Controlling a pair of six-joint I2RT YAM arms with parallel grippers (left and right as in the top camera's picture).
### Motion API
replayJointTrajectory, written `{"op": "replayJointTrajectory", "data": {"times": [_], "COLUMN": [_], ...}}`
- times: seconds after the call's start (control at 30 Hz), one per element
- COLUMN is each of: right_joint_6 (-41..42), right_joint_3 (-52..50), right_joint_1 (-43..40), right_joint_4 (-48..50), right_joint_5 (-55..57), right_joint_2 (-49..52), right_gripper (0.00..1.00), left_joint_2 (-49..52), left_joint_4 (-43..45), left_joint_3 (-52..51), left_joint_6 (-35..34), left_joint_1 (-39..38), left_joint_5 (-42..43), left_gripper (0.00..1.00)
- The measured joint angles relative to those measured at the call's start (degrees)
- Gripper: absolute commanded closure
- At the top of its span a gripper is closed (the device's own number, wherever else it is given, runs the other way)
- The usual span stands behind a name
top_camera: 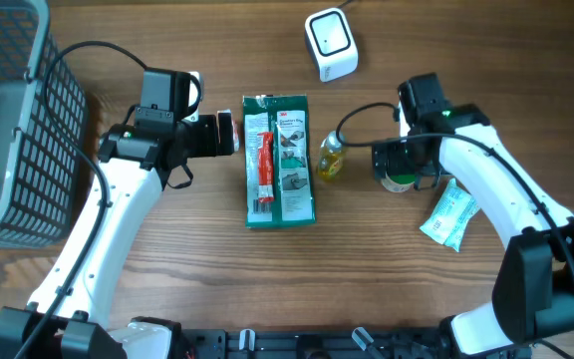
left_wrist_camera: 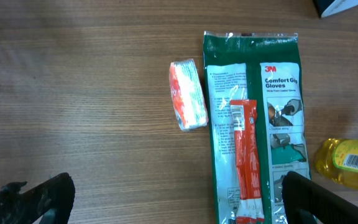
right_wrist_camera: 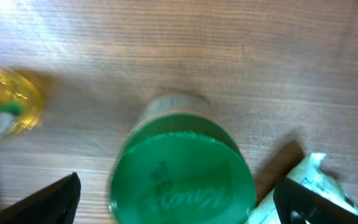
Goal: Scan the item barcode
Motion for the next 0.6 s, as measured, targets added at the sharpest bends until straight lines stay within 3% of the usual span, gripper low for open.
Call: {"op": "replayJointTrajectory", "data": {"times": [0.17, 0.37, 0.6], "right_joint_6": [5.22, 8.13, 6.08], "right_joint_3": [10.84, 6.4, 2.89], "right_joint_1": [0.0, 0.0, 0.0], "right_joint_4": [-6.6, -7.52, -2.62], "right_joint_5": [-2.78, -0.33, -0.26], "right_joint_2": [0.17, 2.99, 10.14], "right_gripper": [0.0, 0.0, 0.01], "left_joint_2": [0.0, 0.0, 0.0], "left_joint_4": [0.02, 0.0, 0.0], "left_joint_3": [0.0, 0.0, 0.0], "left_joint_6": [0.0, 0.0, 0.0], "left_joint_1": [0.0, 0.0, 0.0], "left_joint_5": [0.0, 0.02, 0.02], "left_gripper": [0.0, 0.0, 0.0]}}
